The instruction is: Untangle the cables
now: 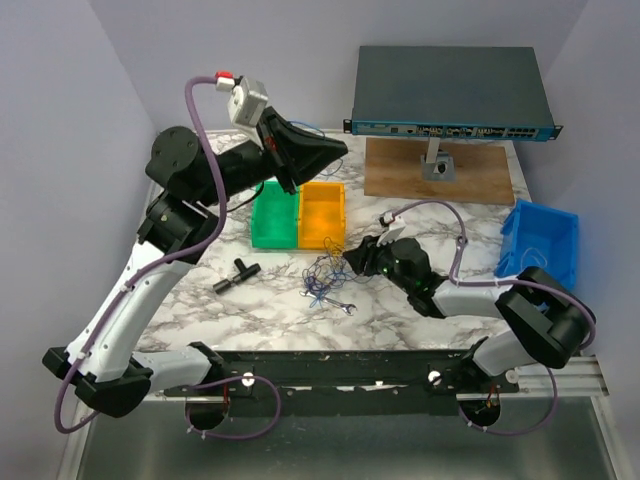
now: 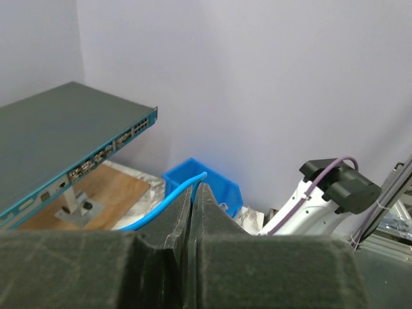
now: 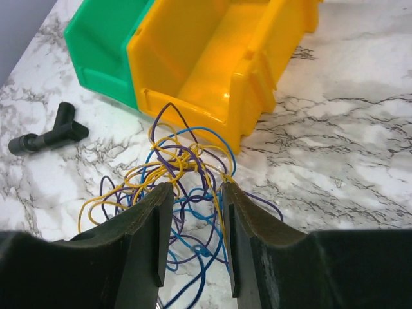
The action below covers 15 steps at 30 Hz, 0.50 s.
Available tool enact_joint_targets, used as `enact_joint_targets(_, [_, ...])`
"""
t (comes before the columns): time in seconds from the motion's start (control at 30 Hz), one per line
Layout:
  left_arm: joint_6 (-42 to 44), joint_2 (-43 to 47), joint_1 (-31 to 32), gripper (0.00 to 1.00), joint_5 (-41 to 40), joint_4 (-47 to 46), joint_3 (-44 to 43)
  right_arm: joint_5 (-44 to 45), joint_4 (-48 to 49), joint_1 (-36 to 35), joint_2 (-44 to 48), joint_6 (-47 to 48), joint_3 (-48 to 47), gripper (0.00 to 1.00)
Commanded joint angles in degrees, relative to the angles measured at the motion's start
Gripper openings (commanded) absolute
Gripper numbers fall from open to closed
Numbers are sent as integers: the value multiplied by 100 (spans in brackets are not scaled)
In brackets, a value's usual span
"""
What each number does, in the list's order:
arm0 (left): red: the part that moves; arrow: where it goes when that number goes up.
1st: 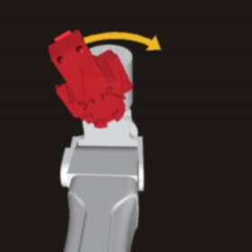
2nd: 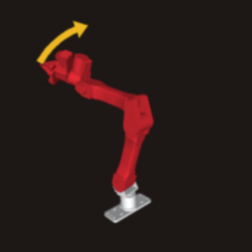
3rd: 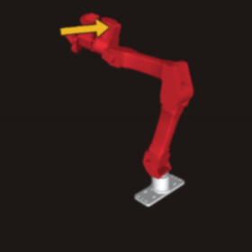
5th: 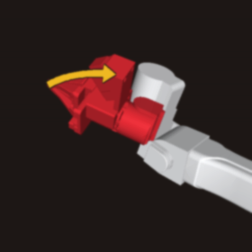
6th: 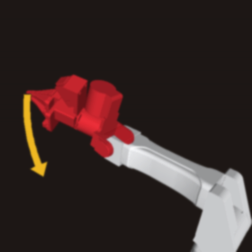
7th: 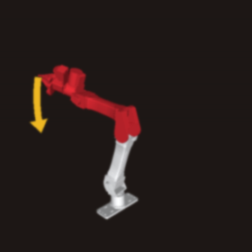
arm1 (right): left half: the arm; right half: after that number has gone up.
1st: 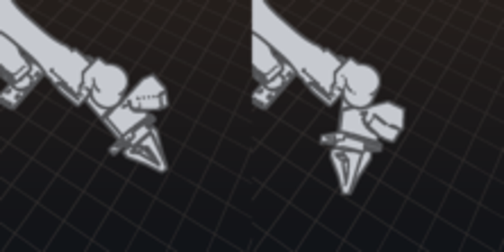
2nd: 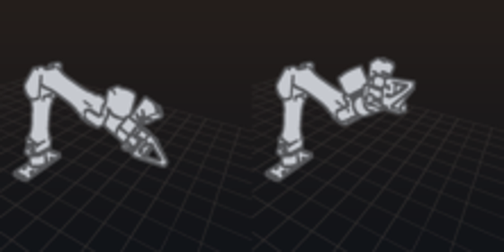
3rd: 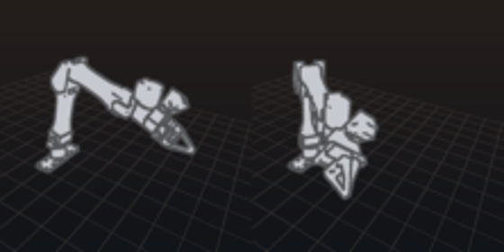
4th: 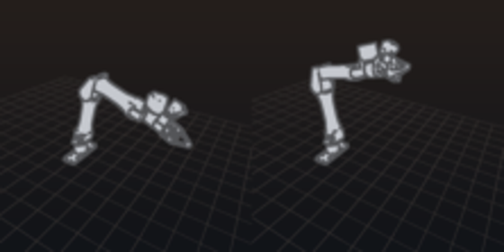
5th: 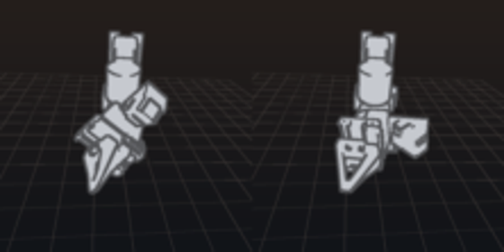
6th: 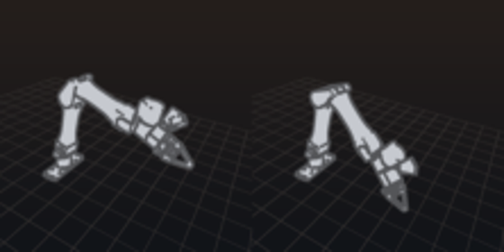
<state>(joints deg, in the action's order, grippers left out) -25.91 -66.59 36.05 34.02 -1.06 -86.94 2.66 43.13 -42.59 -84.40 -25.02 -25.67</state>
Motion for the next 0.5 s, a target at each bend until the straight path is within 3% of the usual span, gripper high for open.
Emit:
enact_joint_targets(0.0, [-168,-685,-304,0,-30,1667,-695,555,-66,-30,305,-5,126,45])
enact_joint_targets(0.47, [-549,-1789,-932,0,67,813,192,569,515,-26,908,77,651,50])
